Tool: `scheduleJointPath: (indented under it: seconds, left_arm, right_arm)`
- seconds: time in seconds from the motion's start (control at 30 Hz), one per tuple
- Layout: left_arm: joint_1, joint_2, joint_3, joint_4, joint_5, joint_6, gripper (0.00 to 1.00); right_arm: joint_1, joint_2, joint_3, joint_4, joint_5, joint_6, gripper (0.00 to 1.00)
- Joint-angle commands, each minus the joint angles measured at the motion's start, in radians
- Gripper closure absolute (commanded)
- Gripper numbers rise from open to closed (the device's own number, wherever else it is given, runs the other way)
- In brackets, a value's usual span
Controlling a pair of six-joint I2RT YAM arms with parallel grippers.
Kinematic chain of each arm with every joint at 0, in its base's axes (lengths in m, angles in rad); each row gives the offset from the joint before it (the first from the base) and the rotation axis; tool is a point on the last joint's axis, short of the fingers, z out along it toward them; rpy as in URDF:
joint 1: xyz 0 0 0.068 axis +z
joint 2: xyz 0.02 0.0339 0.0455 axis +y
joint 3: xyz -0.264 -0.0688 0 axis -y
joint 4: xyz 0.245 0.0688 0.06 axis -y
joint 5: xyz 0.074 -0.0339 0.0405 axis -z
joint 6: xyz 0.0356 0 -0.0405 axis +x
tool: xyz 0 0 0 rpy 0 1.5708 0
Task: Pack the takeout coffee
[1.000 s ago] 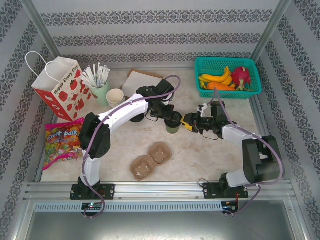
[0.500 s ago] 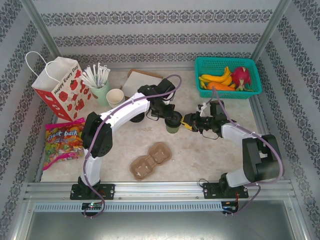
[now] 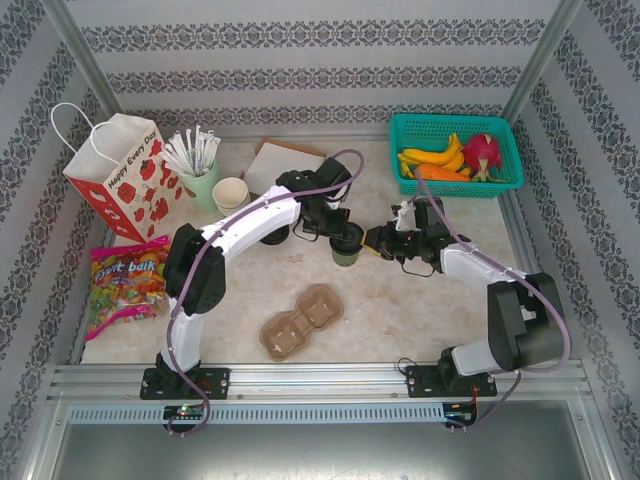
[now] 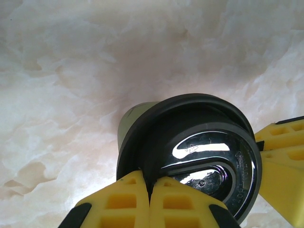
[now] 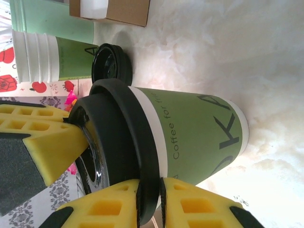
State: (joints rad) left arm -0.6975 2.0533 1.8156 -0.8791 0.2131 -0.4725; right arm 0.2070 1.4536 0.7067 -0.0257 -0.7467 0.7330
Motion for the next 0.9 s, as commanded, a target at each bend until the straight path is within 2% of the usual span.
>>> scheduleJointPath:
  seconds: [0.0,0.27,0.33,0.43,0.5,0.6,0.73,0.87]
  left_arm:
    - [-0.002,0.158,-0.123,-0.129,0.031,-0.001,1.0]
    - [-0.019,0.178,-0.123,-0.139,0.021,0.025,1.0]
    - [-0.032,0.185,-0.142,-0.122,0.02,0.03,1.0]
    - [-0.023,0.191,-0.15,-0.099,0.03,0.046,1.0]
    - [-0.011,0.175,-0.116,-0.117,0.013,0.076,1.0]
    - [-0.001,0.143,-0.037,-0.159,-0.044,0.138,1.0]
    - [-0.002,0.142,0.086,-0.232,-0.068,0.19,1.0]
    - [-0.012,0.147,0.168,-0.254,-0.02,0.198,1.0]
  right_arm:
    - [0.061,0.138,-0.1,-0.341,0.378,-0.024,0.82]
    - [0.159,0.07,-0.078,-0.404,0.609,0.07,0.83]
    - [0.178,0.068,-0.073,-0.406,0.612,0.074,0.82]
    - [0.166,0.074,-0.096,-0.326,0.501,0.094,0.78]
    - [0.146,0.021,-0.097,-0.273,0.41,0.1,0.72]
    - [0.067,-0.081,-0.098,-0.126,0.195,0.131,0.63]
    - [-0.025,-0.173,-0.006,-0.195,0.091,0.011,0.52]
    - [-0.077,-0.144,0.058,-0.238,-0.028,-0.064,0.45]
